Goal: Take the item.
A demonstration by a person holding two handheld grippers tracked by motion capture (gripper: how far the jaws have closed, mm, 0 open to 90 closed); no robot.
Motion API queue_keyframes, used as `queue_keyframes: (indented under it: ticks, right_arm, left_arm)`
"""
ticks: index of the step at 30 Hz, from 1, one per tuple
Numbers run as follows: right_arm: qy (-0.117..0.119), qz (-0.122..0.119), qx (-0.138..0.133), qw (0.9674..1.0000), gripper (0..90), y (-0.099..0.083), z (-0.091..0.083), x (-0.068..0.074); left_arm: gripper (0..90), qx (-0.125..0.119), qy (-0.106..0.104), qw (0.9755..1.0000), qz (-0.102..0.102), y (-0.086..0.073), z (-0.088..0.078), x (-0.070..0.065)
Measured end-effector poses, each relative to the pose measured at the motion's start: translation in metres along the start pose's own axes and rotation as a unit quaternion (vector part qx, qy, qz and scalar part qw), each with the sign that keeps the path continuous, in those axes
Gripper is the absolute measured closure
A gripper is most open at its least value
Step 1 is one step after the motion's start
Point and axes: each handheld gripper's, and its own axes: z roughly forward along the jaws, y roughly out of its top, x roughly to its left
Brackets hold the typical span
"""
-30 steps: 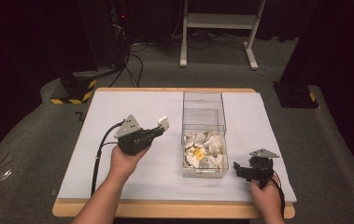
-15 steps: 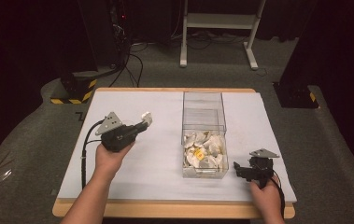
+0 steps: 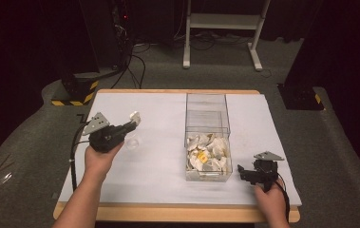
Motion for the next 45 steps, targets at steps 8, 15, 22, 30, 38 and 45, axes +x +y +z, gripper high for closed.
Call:
queue_keyframes:
  ticks: [8,15,22,30,38,45]
  right_arm:
    - [0.0,0.0,0.0,1.0,9.3,0.0,0.0,0.0]
    - [0.0,0.0,0.0,1.0,9.3,0.0,0.0,0.0]
    - [0.0,0.0,0.0,1.0,9.3,0.0,0.0,0.0]
    - [0.0,0.0,0.0,1.0,9.3,0.0,0.0,0.0]
    - [0.0,0.0,0.0,1.0,9.3,0.0,0.0,0.0]
    - [0.0,0.0,0.0,1.0,9.3,0.0,0.0,0.0]
  left_arm:
    - [89.4,0.009,0.013,0.9997,-0.018,-0.013,-0.004,0.014]
    - [89.3,0.029,0.024,0.9987,-0.034,-0.027,0.0,0.026]
    - [89.1,0.049,0.032,0.9972,-0.047,-0.04,0.006,0.035]
    - [89.1,0.075,0.041,0.995,-0.051,-0.047,0.014,0.039]
    - [67.4,0.078,0.061,0.9943,-0.038,-0.047,0.014,0.037]
    - [49.7,0.07,0.089,0.9935,-0.012,-0.044,0.006,0.03]
